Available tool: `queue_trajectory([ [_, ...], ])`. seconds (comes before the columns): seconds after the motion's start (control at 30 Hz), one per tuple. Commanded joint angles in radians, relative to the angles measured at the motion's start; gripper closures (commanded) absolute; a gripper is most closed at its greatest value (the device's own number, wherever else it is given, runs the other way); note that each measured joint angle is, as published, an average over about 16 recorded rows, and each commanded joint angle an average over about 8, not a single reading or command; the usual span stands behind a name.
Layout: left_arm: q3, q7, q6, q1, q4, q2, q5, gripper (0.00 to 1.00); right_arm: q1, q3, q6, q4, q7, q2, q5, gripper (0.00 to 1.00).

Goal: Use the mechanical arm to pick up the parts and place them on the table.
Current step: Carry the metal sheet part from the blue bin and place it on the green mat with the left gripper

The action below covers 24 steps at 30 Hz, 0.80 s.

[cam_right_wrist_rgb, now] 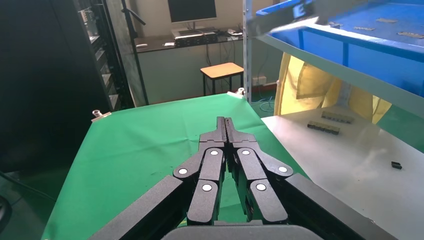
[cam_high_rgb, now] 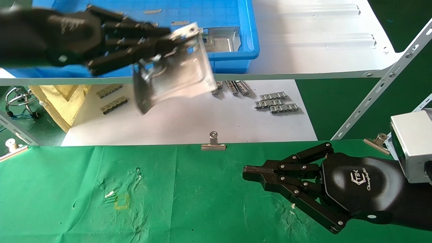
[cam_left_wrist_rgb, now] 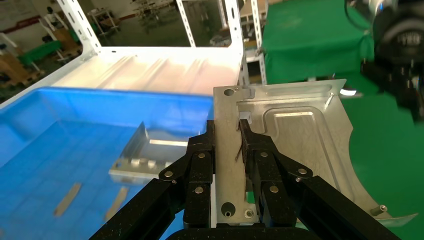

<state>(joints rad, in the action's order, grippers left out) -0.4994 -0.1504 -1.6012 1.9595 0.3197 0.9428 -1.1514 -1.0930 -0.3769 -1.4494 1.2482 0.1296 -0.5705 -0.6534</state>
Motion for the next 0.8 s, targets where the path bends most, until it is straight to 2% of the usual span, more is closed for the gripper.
queue_trajectory([
  [0.03,-0.007,-0.013,-0.008,-0.031,0.056,-0.029,0.025,1.00,0.000,0.000,0.000,0.000,0.000,0.000,0.000,1.00],
  [0.27,-0.091,0.008,0.000,-0.205,0.335,-0.202,0.208,1.00,0.000,0.000,0.000,0.000,0.000,0.000,0.000,1.00],
  [0.43,-0.167,-0.075,0.010,-0.297,0.414,-0.281,0.238,1.00,0.000,0.000,0.000,0.000,0.000,0.000,0.000,1.00],
  [0.6,-0.233,-0.245,0.029,-0.342,0.369,-0.286,0.169,1.00,0.000,0.000,0.000,0.000,0.000,0.000,0.000,1.00],
  [0.8,-0.287,-0.433,0.039,-0.352,0.235,-0.228,0.079,1.00,0.000,0.000,0.000,0.000,0.000,0.000,0.000,1.00],
])
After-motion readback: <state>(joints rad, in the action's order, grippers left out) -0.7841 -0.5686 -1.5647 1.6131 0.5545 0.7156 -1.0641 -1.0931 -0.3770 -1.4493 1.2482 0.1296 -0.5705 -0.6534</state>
